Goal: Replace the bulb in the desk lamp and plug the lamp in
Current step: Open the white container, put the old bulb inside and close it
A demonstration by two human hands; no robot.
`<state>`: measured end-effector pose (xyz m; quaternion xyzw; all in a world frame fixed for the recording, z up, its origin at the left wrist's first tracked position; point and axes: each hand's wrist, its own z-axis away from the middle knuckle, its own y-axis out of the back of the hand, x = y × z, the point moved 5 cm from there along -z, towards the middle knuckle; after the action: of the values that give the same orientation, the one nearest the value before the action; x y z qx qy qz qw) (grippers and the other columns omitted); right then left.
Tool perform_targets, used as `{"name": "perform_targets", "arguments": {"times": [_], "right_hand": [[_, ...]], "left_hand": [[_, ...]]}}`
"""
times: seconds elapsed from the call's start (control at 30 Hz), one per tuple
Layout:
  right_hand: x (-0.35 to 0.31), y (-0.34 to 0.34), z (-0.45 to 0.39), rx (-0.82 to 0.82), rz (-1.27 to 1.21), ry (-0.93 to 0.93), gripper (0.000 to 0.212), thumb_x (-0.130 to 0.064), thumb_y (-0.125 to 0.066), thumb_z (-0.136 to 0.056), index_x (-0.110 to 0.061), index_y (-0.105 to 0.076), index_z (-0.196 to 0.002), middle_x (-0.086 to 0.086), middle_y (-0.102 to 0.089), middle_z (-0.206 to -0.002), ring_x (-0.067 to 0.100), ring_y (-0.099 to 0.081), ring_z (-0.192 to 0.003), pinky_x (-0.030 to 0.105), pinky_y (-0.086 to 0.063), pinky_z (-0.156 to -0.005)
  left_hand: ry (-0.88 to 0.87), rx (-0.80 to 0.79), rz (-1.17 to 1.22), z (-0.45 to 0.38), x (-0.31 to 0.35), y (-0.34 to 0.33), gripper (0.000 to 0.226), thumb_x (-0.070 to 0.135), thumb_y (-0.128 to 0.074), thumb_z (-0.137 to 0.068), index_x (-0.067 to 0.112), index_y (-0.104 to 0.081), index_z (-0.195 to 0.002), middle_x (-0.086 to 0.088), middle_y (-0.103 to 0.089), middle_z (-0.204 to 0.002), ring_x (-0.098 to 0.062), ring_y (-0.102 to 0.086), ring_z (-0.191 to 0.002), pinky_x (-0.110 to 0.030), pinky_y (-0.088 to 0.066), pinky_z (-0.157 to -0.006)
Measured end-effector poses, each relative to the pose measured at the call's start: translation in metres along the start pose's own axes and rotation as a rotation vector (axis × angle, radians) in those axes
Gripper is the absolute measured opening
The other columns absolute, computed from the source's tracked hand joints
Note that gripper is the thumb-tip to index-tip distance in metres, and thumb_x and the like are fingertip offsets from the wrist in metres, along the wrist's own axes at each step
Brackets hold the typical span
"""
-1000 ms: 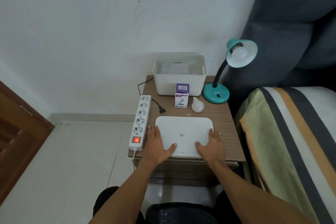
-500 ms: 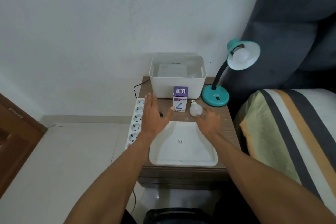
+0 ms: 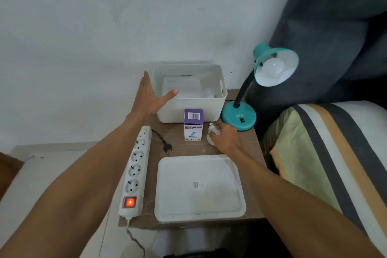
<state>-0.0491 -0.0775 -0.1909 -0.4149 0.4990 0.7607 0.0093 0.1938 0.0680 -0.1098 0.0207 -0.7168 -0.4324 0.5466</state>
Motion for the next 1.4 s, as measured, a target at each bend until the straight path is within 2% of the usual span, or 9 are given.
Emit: {"name": "perform_targets", "arguments": {"times": [0.07,0.2,0.47,0.57,0.7,0.83,1.0,1.13,1.4], "right_hand": [[0.000,-0.003,-0.003,-0.031,0.018,-0.021,0.040,-0.039,-0.069,-0.086,-0.015,-0.064,-0.119,0.008,-0.069,-0.104,0.024,-0.065,-0.095,0.042,-0.056,-0.082],[0.000,-0.006,-0.004,-0.033,-0.007,-0.014,0.040,-0.037,-0.071,-0.084,-0.015,-0.064,-0.116,0.009,-0.069,-0.104,0.026,-0.065,-0.097,0.040,-0.055,-0.081],[-0.016,0.023,0.013,0.103,-0.081,0.085,0.048,-0.034,-0.070,-0.083,-0.018,-0.064,-0.128,0.003,-0.071,-0.114,0.019,-0.063,-0.100,0.035,-0.055,-0.086],[-0.035,0.048,0.022,0.177,-0.137,0.164,0.047,-0.031,-0.068,-0.083,-0.022,-0.064,-0.129,-0.005,-0.067,-0.116,0.008,-0.056,-0.098,0.030,-0.054,-0.087],[-0.064,0.077,0.019,0.264,-0.168,0.335,0.048,-0.037,-0.065,-0.074,-0.020,-0.071,-0.119,-0.002,-0.073,-0.109,0.012,-0.065,-0.096,0.038,-0.058,-0.086],[-0.097,0.089,0.004,0.309,-0.226,0.430,0.045,-0.031,-0.069,-0.077,-0.017,-0.070,-0.119,-0.003,-0.072,-0.112,0.009,-0.065,-0.098,0.032,-0.057,-0.088],[-0.121,0.069,-0.034,0.186,-0.229,0.399,0.047,-0.031,-0.068,-0.078,-0.023,-0.067,-0.125,-0.003,-0.067,-0.119,0.011,-0.060,-0.106,0.029,-0.052,-0.092],[-0.127,0.052,-0.063,0.019,-0.245,0.336,0.046,-0.024,-0.077,-0.077,-0.024,-0.069,-0.122,-0.001,-0.067,-0.120,0.014,-0.061,-0.106,0.013,-0.044,-0.076],[-0.123,0.037,-0.095,-0.200,-0.141,0.250,0.042,-0.024,-0.078,-0.080,-0.025,-0.071,-0.122,0.000,-0.064,-0.129,0.016,-0.058,-0.118,0.027,-0.045,-0.097]], "left_hand": [[0.014,-0.060,0.020,-0.009,-0.002,-0.004,0.154,0.094,-0.069,-0.055,0.011,0.001,-0.164,-0.009,-0.018,-0.172,-0.027,-0.026,-0.156,-0.045,-0.029,-0.125],[-0.032,-0.071,0.034,-0.013,-0.008,-0.012,0.139,0.081,-0.080,-0.062,0.016,-0.012,-0.164,-0.008,-0.043,-0.161,-0.027,-0.047,-0.143,-0.038,-0.042,-0.115],[-0.006,-0.054,0.057,-0.011,-0.015,-0.014,0.151,0.092,-0.075,-0.052,0.020,-0.005,-0.165,-0.009,-0.034,-0.166,-0.029,-0.036,-0.151,-0.050,-0.037,-0.120],[-0.003,-0.051,0.049,-0.013,-0.016,-0.013,0.146,0.093,-0.075,-0.051,0.023,-0.011,-0.163,-0.007,-0.040,-0.163,-0.029,-0.040,-0.148,-0.051,-0.042,-0.117],[-0.007,-0.031,0.057,-0.012,-0.017,-0.012,0.139,0.093,-0.076,-0.050,0.026,-0.020,-0.158,-0.004,-0.052,-0.153,-0.027,-0.051,-0.139,-0.050,-0.050,-0.110],[-0.030,-0.011,0.050,-0.009,-0.013,-0.011,0.136,0.093,-0.076,-0.050,0.024,-0.024,-0.156,-0.004,-0.056,-0.147,-0.028,-0.057,-0.132,-0.050,-0.054,-0.104],[-0.071,0.033,0.050,-0.005,-0.007,-0.011,0.123,0.092,-0.075,-0.052,0.024,-0.034,-0.146,0.000,-0.064,-0.134,-0.024,-0.064,-0.119,-0.047,-0.058,-0.096],[-0.081,0.048,0.031,-0.007,-0.009,-0.011,0.127,0.094,-0.074,-0.052,0.024,-0.031,-0.149,0.000,-0.063,-0.136,-0.024,-0.063,-0.121,-0.047,-0.059,-0.095],[-0.131,0.088,-0.006,-0.008,-0.008,-0.011,0.116,0.091,-0.073,-0.058,0.023,-0.035,-0.145,-0.001,-0.064,-0.134,-0.024,-0.065,-0.117,-0.046,-0.061,-0.091]]}}
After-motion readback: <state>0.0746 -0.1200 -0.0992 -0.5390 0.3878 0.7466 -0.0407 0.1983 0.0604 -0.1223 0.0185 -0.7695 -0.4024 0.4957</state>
